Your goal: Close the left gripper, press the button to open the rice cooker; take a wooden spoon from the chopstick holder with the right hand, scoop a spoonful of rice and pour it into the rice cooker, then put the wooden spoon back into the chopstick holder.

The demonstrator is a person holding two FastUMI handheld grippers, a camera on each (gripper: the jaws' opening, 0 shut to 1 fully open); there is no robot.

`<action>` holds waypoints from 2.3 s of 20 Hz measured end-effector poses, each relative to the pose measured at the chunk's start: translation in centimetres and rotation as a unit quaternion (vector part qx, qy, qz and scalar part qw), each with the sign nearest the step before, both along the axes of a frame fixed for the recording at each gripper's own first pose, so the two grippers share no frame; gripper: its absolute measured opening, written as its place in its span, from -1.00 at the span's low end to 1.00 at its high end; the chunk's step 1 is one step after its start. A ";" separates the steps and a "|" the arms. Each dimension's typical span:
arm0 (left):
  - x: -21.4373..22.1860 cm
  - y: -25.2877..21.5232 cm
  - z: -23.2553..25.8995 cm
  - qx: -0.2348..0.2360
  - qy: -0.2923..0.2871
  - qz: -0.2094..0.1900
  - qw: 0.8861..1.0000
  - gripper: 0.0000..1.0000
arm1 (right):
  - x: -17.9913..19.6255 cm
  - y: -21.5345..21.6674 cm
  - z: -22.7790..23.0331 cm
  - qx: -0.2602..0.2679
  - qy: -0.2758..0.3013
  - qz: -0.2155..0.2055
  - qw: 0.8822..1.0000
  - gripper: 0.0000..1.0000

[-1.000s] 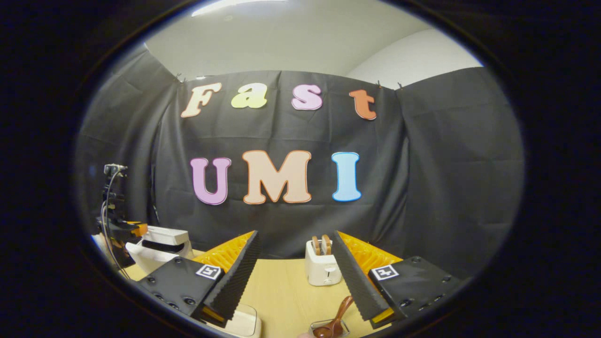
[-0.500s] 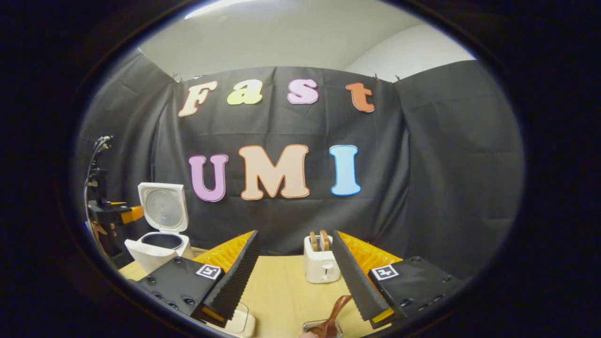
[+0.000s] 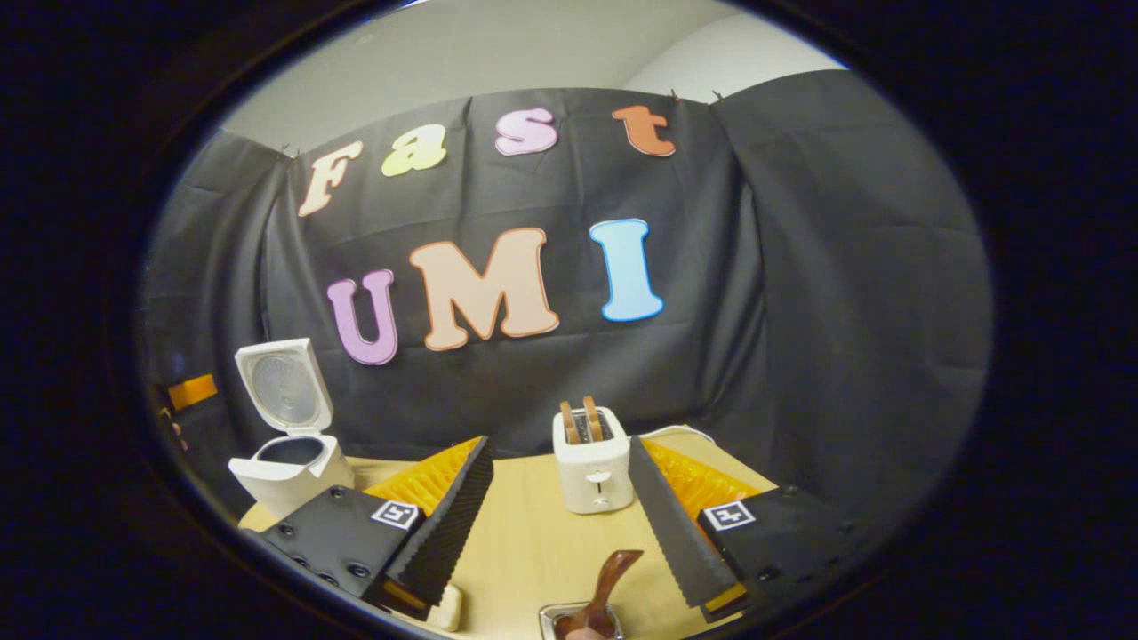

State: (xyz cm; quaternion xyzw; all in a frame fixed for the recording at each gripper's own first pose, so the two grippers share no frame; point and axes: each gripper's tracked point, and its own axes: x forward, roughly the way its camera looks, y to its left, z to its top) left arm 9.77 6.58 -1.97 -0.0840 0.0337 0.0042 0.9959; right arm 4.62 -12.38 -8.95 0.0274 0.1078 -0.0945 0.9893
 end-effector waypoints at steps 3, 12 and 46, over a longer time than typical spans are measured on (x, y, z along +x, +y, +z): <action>-1.0 -0.5 -0.2 -0.002 0.005 0.003 1.000 0.89 | 0.9 -1.1 -2.1 0.012 0.022 -0.001 1.000 1.00; -2.9 -1.6 0.9 0.009 0.003 0.002 1.000 0.89 | 1.4 -2.5 -11.1 0.044 0.133 0.011 0.990 0.89; -5.3 -2.2 -0.5 0.024 0.025 -0.007 0.999 0.89 | -3.4 0.6 -19.0 0.112 0.252 0.049 0.960 -0.70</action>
